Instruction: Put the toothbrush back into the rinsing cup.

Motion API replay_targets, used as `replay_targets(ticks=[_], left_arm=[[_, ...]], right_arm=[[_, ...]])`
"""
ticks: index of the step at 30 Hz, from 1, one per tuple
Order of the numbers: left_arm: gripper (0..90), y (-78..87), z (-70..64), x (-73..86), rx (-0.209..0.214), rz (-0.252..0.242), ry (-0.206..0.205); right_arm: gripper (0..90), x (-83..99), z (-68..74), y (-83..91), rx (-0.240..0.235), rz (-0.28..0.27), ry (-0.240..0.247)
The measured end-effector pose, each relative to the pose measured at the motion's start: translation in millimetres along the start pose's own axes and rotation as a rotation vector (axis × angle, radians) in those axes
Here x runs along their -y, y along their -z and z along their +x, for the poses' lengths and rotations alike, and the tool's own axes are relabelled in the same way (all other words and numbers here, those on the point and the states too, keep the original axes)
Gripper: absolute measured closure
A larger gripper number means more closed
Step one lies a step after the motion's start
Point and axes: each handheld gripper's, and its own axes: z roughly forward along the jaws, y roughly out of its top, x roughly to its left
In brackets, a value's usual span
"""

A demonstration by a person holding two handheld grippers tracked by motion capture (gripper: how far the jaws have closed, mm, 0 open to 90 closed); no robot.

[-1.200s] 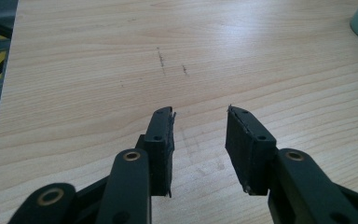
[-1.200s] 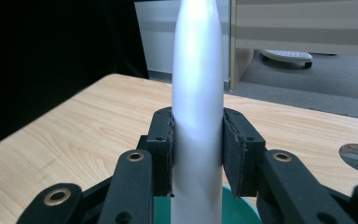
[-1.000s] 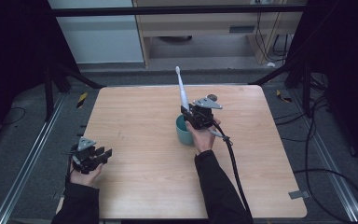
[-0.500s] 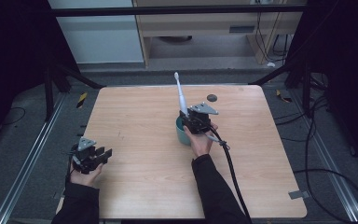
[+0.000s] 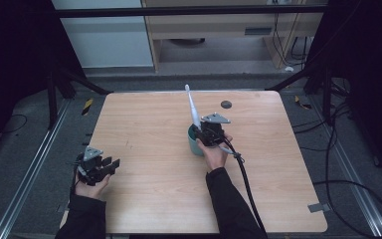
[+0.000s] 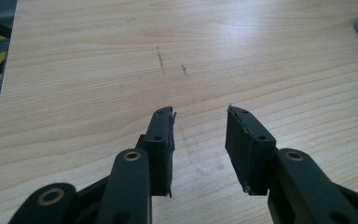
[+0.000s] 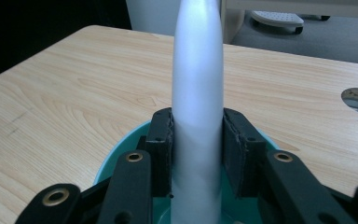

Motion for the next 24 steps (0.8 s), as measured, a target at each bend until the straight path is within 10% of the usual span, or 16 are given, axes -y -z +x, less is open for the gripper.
replay_targets(ticks=[9,13,24], left_arm=[[61.5,0.0,-0.2,-0.1,0.001,0.001,-0.001],[61.4,-0.1,0.1,0.2,0.001,0.002,-0.001],[57.1,-0.7,0.0,0.9,-0.002,0.004,-0.001]], right_arm=[[59.5,-5.9,0.6,9.0,-0.012,-0.02,0.004],[40.9,-11.5,-0.9,20.2,-0.006,-0.025,0.015],[16.7,-9.4,-29.0,82.6,0.047,-0.043,0.022]])
